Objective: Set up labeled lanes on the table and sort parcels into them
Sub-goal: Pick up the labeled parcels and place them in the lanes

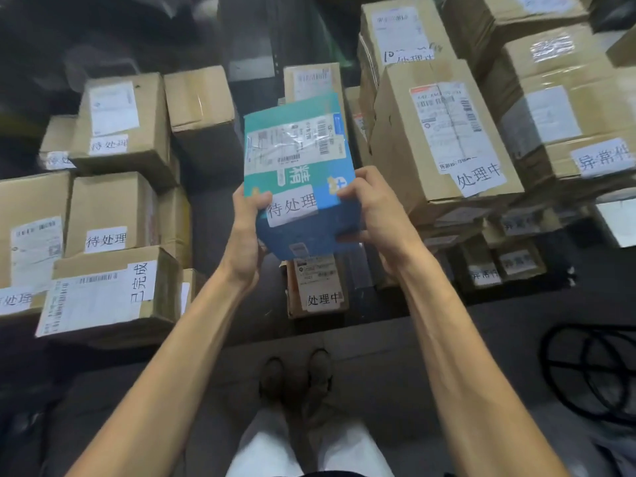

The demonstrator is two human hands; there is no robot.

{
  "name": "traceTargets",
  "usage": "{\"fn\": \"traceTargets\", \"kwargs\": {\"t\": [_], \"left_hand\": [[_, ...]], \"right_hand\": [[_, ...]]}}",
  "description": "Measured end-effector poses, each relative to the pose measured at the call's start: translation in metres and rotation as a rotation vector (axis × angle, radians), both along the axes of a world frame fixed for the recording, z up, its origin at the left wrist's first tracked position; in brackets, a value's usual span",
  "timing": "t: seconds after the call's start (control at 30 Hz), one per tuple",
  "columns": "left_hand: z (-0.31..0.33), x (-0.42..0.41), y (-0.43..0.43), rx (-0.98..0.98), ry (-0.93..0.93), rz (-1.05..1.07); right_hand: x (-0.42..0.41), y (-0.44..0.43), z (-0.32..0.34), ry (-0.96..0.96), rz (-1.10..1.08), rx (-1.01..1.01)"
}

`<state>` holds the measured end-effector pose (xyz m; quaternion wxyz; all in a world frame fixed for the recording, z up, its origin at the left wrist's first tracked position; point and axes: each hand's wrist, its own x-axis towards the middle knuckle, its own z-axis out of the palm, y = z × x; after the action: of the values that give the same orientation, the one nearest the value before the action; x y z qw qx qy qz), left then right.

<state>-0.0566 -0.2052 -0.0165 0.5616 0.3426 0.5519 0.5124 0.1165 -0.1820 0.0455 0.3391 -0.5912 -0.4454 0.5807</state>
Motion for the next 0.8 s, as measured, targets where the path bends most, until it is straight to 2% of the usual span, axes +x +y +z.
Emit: {"fn": "traceTargets", "kwargs": {"t": [0.37,0.8], "left_hand": [[-0.024,0.012,-0.005,-0.054,0.099,-0.065],[-0.031,0.009,0.016,-0.085,0.099,-0.133]], "right_hand": [[0.011,-0.009,-0.031,-0.031,-0.03,-0.111],[0.005,0.018,-0.035,-0.126,-0.026,-0.172]]}}
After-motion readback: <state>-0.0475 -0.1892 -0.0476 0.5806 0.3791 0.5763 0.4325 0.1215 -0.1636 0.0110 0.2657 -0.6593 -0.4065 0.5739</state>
